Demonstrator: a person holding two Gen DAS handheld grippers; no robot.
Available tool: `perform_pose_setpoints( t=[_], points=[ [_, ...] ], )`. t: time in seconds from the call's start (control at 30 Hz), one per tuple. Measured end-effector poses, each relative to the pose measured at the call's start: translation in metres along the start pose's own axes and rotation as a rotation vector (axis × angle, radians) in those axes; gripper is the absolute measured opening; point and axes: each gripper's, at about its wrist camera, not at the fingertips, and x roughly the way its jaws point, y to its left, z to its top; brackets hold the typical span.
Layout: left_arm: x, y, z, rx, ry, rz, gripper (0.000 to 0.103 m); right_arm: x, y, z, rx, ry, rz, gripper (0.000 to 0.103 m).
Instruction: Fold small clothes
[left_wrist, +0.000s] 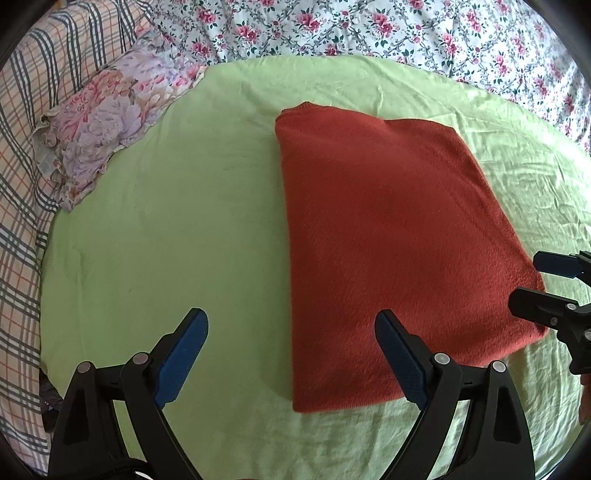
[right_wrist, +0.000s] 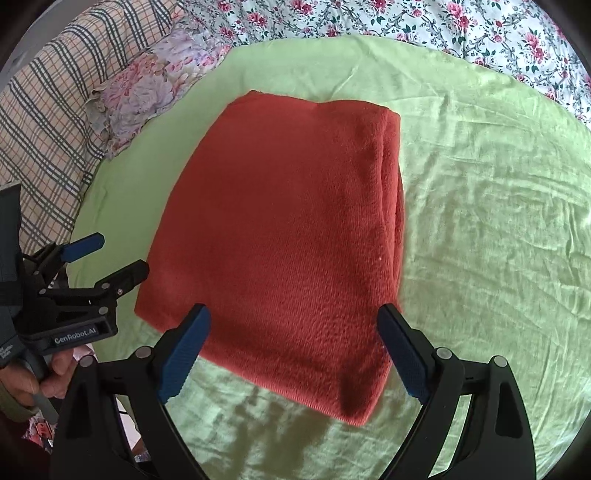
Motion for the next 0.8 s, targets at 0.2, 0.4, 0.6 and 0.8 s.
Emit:
perform_pose_setpoints(
  t=[0.2,0.4,0.6,0.8],
  points=[
    [0.0010,-0.0033,0.0056,-0.003,-0.005,-0.009,0.092,0.0049,-0.0047,0.0056,0.014,0.006,0.006,0.091],
    [-0.0010,-0.0062,0.0084,-0.006,-0.017,-0.018,0.092,0.0070,-0.0056,0.0071,0.017,0.008,0.006,0.091],
    [-0.0071,-0.0081,0.0085,0.000,-0.051,-0.029,0.093,0.0073,-0.0049,0.0092,0.018,-0.001,0.011,0.091],
    [-0.0079,-0.0078,0.0088,-0.002,-0.062,-0.033,0.093,0.0075,-0.0052,0.0093,0.019,-0.007,0.010,0.091]
  ],
)
